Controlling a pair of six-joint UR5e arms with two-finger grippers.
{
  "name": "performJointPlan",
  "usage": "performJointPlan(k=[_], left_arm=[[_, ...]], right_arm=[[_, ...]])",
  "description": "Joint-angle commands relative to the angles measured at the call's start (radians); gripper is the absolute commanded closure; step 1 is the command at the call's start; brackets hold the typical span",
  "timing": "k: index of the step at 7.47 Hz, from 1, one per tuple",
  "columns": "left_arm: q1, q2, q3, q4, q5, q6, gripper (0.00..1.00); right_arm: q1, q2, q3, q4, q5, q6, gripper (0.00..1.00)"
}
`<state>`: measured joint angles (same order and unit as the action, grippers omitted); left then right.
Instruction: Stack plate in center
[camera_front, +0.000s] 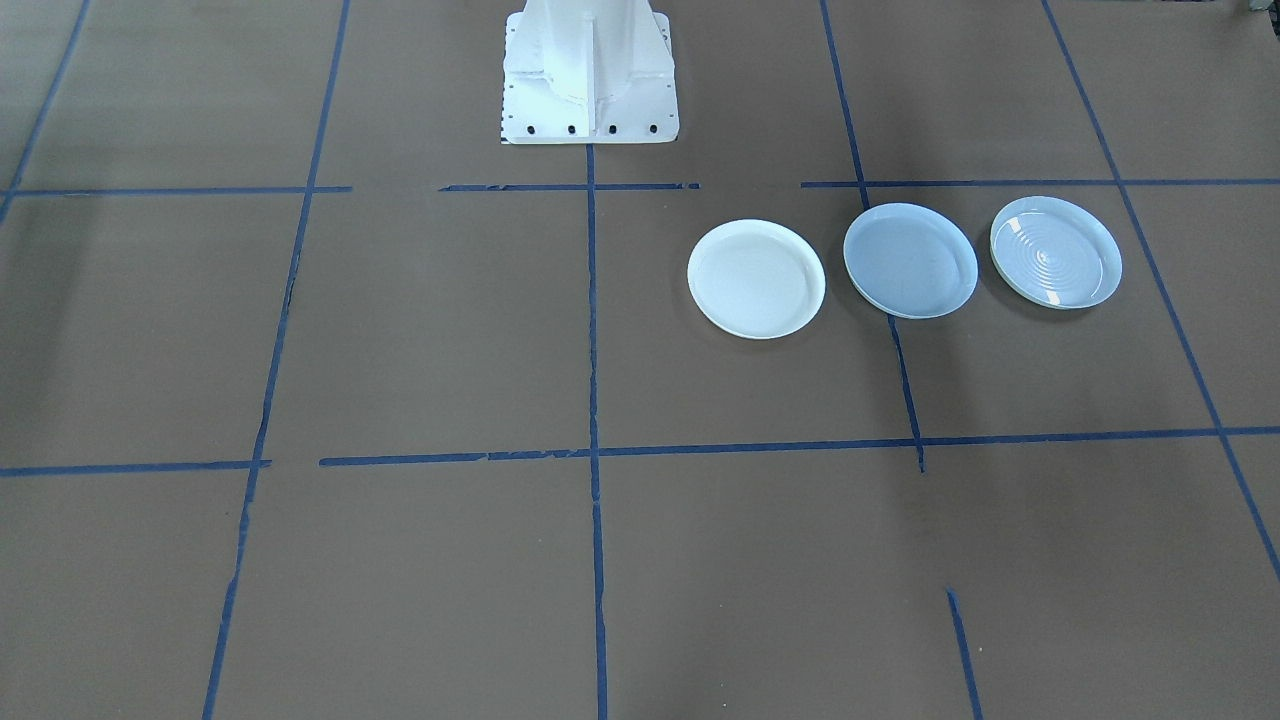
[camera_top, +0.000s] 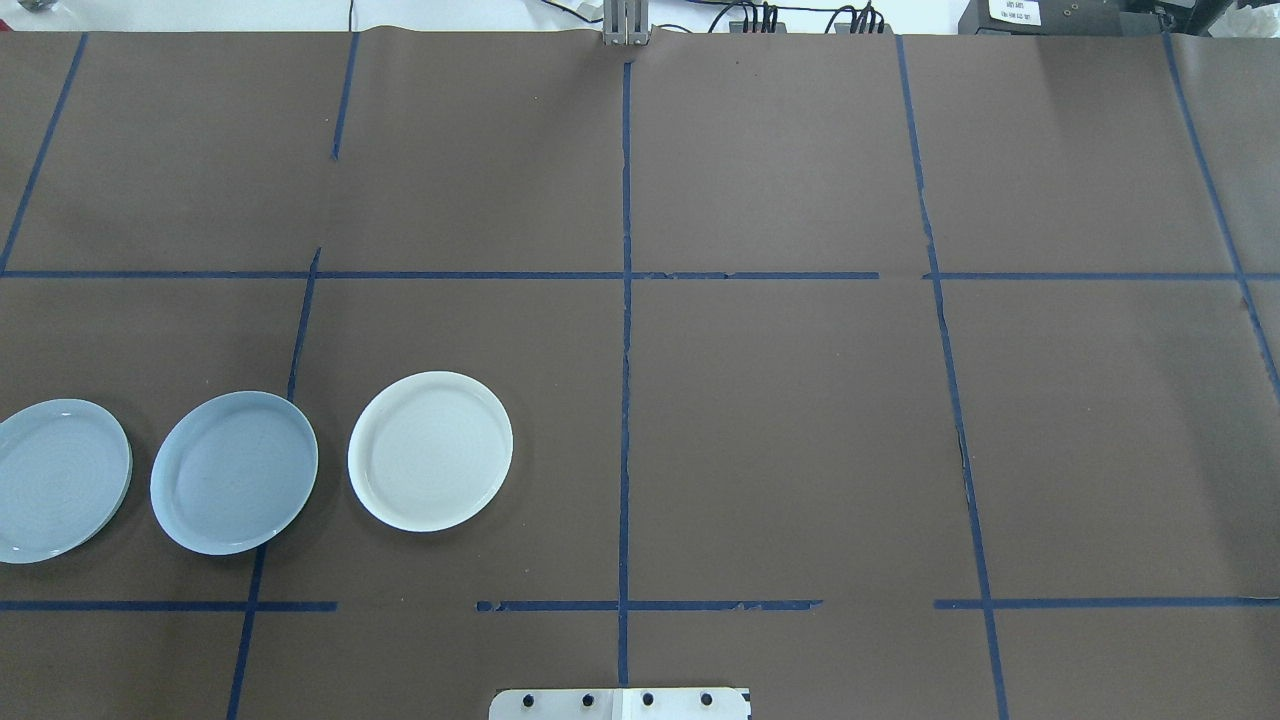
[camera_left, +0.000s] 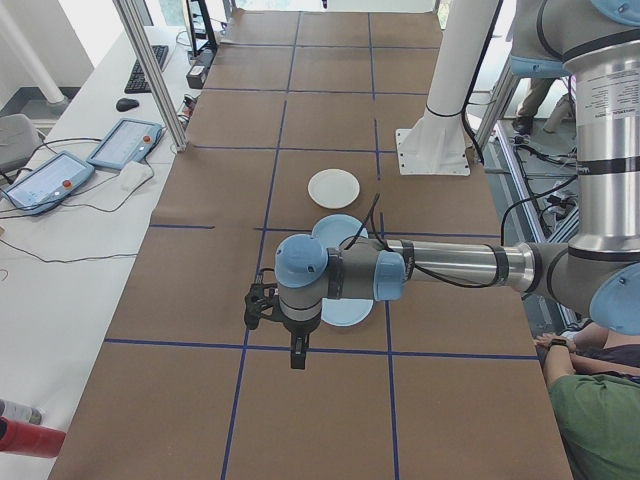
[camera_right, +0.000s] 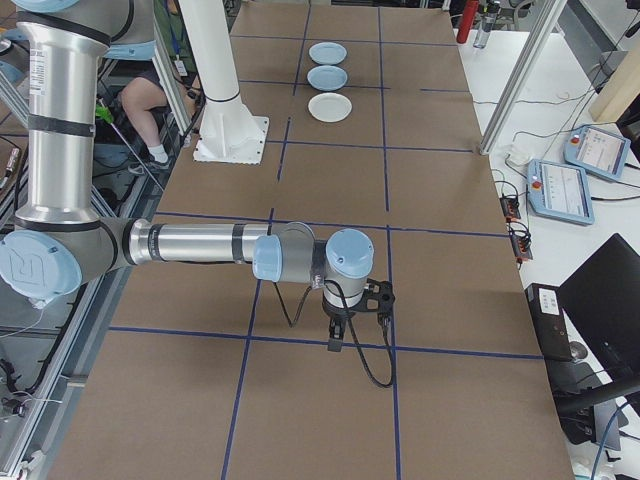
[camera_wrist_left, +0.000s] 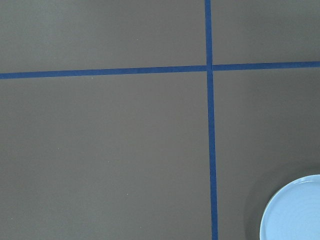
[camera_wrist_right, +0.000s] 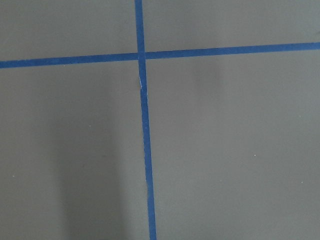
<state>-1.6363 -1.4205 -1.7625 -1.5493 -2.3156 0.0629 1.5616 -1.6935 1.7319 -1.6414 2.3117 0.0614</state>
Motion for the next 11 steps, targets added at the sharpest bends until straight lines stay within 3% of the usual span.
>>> performJointPlan(k=[1, 4, 6, 7, 11], left_arm=[[0.001, 0.0, -0.002, -0.003, 0.001, -0.002, 0.0], [0.007, -0.001, 0.005, -0.008, -0.002, -0.002, 0.0], [0.054, 0.0, 0.012, -0.009, -0.109, -0.006, 0.0], [0.137, 0.0, 0.015, -0.014, -0.116, -0.012, 0.0], [0.257, 0.002, 0.032, -0.122, -0.111, -0.102, 0.0]], right_arm=[[0.0, 0.0, 0.0, 0.0, 0.0, 0.0, 0.0], [0.0, 0.0, 0.0, 0.0, 0.0, 0.0, 0.0], [0.0, 0.0, 0.0, 0.0, 0.0, 0.0, 0.0], [0.0, 0.0, 0.0, 0.0, 0.0, 0.0, 0.0], [0.0, 0.0, 0.0, 0.0, 0.0, 0.0, 0.0]])
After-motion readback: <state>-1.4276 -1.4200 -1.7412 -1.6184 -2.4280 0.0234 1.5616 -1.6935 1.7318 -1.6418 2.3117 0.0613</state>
